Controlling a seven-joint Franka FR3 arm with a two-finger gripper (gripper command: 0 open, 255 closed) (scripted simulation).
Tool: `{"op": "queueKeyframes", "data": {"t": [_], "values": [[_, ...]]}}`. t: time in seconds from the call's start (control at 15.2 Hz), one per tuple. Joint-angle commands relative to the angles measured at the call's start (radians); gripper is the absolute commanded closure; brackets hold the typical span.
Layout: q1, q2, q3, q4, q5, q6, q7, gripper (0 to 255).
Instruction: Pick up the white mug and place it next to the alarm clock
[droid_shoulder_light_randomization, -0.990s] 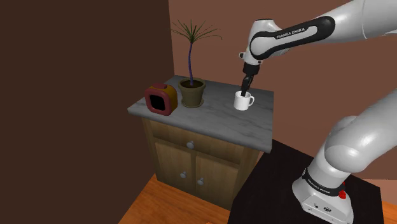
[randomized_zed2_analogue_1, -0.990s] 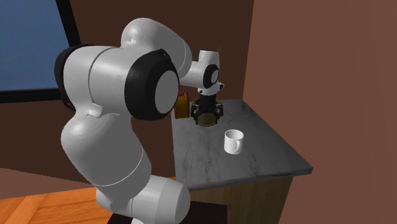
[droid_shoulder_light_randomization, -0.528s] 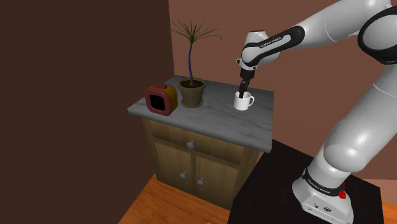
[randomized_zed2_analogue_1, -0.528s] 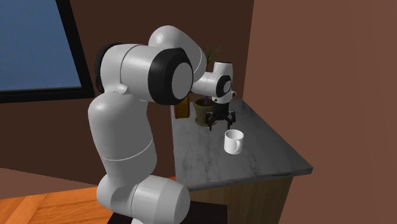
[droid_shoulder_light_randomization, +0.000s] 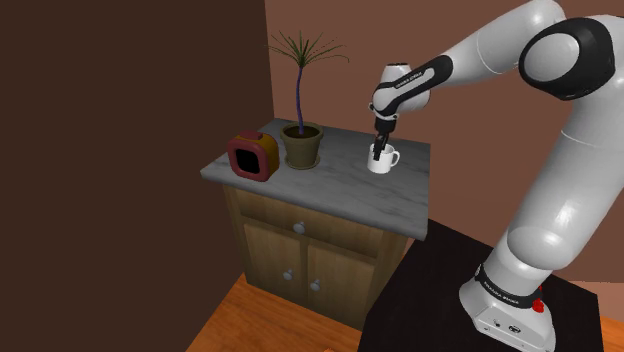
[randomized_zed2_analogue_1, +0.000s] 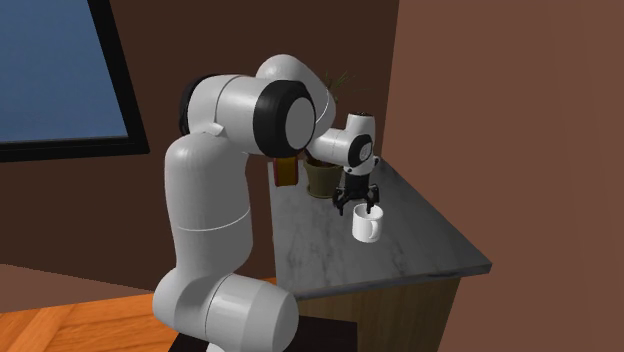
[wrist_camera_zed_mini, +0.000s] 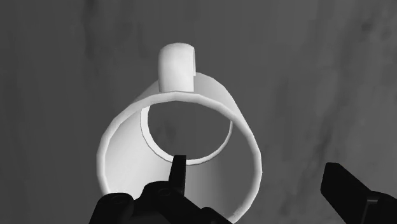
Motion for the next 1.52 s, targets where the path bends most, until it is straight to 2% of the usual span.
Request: {"op": "queueKeyframes", "data": {"t": [0.0,0.59,0.66,1.25,1.45], "values": [[-0.001,0.020,0.000,-0.009,0.007,0.028,-0.006,0],[-0.002,0.032,0.001,-0.017,0.012,0.048,-0.009,0],[-0.002,0.032,0.001,-0.017,0.012,0.048,-0.009,255],[-0.002,0.032,0.001,-0.017,0.012,0.048,-0.010,255],[-0.001,0.009,0.000,0.000,0.003,0.010,-0.003,255]]}}
